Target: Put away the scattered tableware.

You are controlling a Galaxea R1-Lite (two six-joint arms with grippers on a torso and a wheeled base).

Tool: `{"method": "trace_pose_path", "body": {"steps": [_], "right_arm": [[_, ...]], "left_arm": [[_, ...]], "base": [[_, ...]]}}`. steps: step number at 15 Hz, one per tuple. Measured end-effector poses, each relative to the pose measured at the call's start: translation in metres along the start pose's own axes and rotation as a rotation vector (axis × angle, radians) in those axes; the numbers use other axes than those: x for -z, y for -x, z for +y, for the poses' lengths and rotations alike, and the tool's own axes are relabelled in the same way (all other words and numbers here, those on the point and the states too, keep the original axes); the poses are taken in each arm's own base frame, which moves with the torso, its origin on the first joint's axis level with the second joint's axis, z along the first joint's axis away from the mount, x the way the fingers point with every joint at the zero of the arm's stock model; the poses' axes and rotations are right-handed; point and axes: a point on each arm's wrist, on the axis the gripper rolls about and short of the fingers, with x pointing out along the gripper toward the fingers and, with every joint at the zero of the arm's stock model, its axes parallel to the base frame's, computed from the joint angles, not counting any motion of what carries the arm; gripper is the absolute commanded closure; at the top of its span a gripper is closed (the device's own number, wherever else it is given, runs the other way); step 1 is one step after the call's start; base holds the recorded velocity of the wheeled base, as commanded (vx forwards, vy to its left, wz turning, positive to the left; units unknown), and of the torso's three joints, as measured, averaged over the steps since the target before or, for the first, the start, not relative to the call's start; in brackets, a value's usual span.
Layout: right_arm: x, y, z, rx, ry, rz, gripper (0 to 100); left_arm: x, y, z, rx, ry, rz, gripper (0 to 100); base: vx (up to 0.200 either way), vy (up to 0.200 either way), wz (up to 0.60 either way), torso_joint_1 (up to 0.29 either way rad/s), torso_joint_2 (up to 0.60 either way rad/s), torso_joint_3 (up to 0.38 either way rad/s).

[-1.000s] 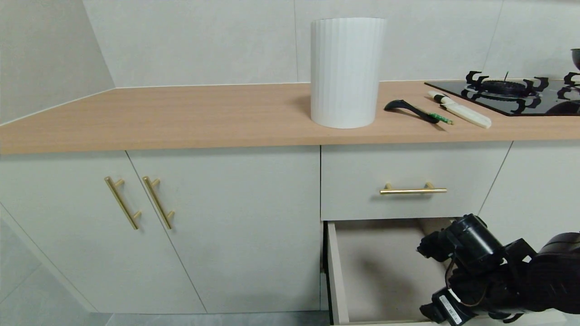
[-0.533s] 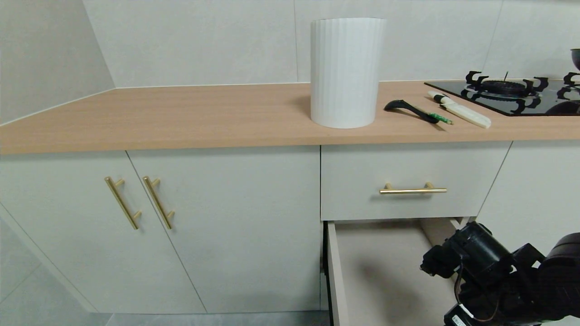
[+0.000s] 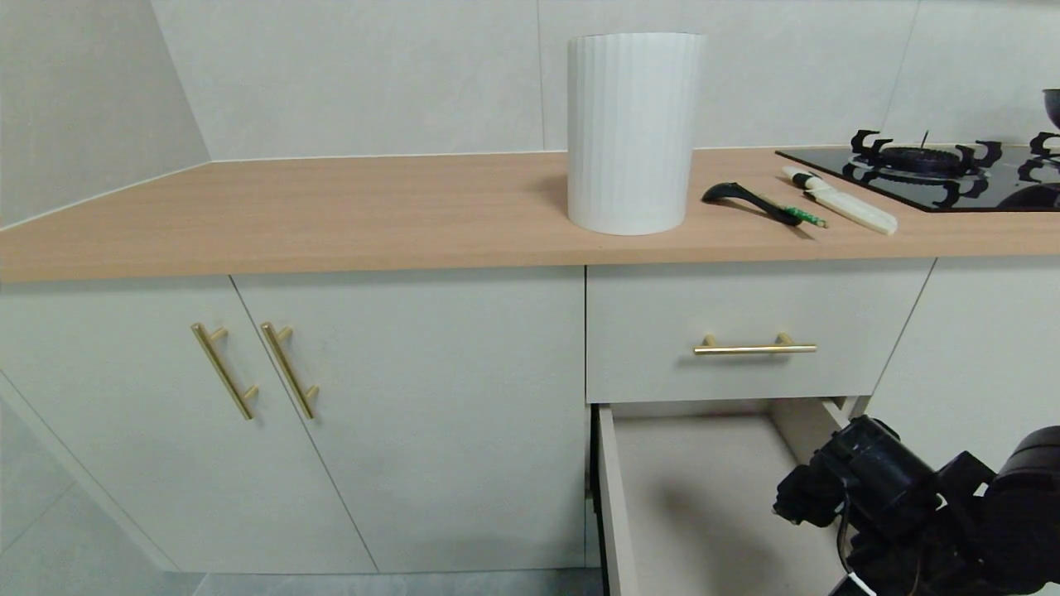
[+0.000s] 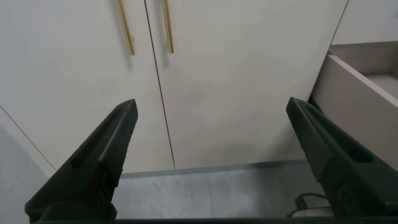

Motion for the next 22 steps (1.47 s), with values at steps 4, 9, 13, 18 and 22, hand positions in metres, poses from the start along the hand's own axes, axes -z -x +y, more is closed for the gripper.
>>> {"method": "trace_pose_path", "body": {"steps": [4,9,13,18,22], "right_arm": [[-0.018,0.009,-0.005,0.008,-0.115,-0.124,0],[-0.05,0.024,-0.039,0.05,-0.413,-0.49,0],[-0.046,0.031,-0.059,0.09,-0.48,-0.531,0],[-0.043,0.037,-0.061,0.098,-0.482,-0.55,0],[-0.042,0.039,-0.062,0.099,-0.484,-0.558,0]], "left_arm": [[0.0,0.0,0.0,-0.001,0.0,0.0,0],[0.0,0.0,0.0,0.0,0.0,0.0,0],[0.0,0.0,0.0,0.0,0.0,0.0,0],[0.0,0.0,0.0,-0.001,0.0,0.0,0],[0.0,0.0,0.0,-0.001,0.0,0.0,0]], "base": [[0.0,0.0,0.0,0.0,0.0,0.0],[0.0,0.0,0.0,0.0,0.0,0.0],[0.0,0.0,0.0,0.0,0.0,0.0],[0.0,0.0,0.0,0.017,-0.08,-0.054],[0.0,0.0,0.0,0.101,-0.33,-0.286]]}}
